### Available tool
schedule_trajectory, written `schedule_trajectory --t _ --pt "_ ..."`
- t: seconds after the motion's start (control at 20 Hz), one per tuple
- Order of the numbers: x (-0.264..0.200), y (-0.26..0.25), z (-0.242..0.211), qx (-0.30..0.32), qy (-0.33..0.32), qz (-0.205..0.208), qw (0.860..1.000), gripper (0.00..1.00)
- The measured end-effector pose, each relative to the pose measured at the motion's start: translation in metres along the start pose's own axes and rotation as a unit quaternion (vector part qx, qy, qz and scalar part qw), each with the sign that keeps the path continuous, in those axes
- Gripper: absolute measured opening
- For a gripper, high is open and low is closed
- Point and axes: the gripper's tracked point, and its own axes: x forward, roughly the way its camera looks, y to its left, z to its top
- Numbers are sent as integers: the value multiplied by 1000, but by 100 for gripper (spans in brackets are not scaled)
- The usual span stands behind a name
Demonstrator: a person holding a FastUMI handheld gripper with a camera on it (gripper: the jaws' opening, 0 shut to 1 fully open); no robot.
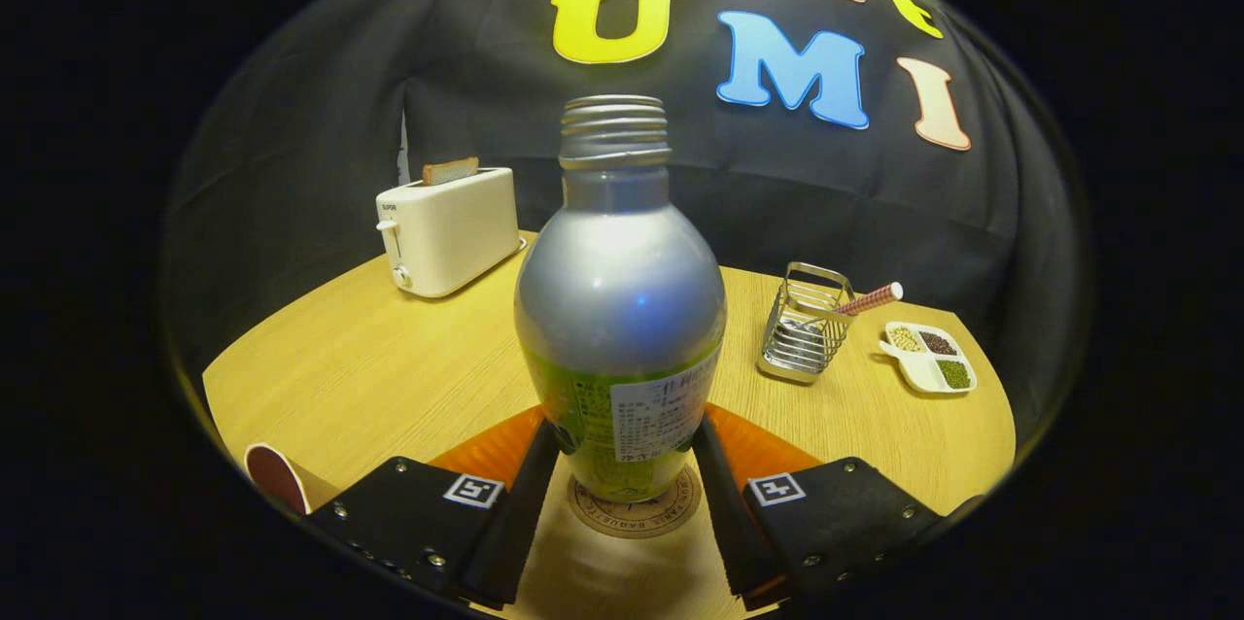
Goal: Take the bottle from table, then pour the juice into the cup, finally place the bottle on the coaster
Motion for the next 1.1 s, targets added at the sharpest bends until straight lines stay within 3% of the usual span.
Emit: schedule_trajectory --t 1.1 --pt "5 -7 -34 31 32 -12 999 80"
